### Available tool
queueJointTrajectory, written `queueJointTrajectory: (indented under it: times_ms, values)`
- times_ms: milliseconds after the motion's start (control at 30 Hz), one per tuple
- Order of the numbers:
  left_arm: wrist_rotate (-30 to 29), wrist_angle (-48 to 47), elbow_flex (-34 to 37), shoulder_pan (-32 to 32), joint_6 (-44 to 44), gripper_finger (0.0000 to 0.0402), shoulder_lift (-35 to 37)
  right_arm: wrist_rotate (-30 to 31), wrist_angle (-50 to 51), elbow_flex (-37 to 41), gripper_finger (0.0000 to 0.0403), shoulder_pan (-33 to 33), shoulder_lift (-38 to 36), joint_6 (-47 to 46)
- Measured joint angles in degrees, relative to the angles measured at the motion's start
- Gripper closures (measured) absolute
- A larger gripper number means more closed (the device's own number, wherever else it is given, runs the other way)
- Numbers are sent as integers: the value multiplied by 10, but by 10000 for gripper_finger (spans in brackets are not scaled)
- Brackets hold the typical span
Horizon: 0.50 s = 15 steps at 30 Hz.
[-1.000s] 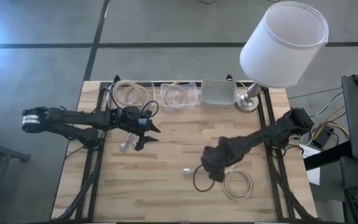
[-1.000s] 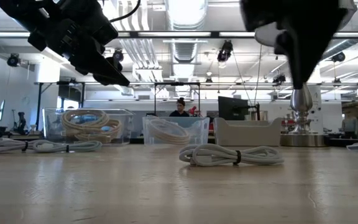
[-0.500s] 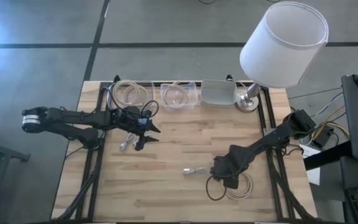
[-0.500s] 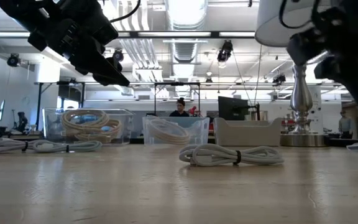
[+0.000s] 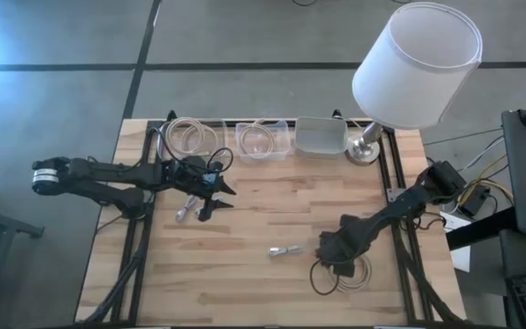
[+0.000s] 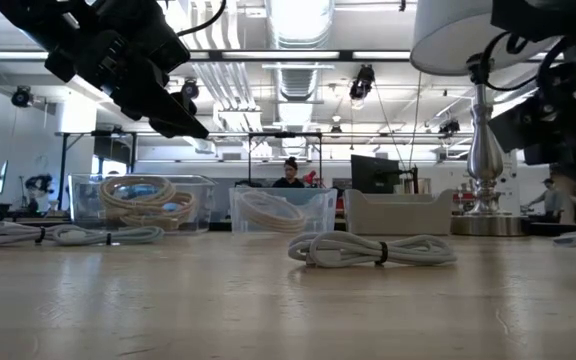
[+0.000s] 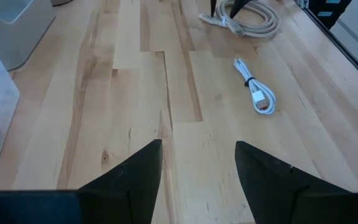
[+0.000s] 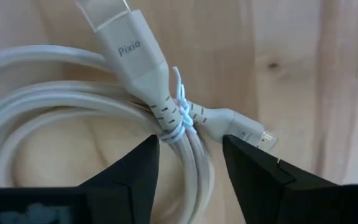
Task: Pick & Place USB Port
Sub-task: Put the brown HDMI cable into the right transparent bin
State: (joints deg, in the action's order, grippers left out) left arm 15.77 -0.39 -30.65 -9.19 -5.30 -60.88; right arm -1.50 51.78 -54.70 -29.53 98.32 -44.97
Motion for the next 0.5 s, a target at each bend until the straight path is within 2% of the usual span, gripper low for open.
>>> queueJointTrajectory:
  times_ms: [133,500]
  values:
    - [0,0,0,0,0,195,0,17,1,8,254,0,-1,4]
    - [0,0,0,0,0,195,0,18,17,-17,379,2,3,-5]
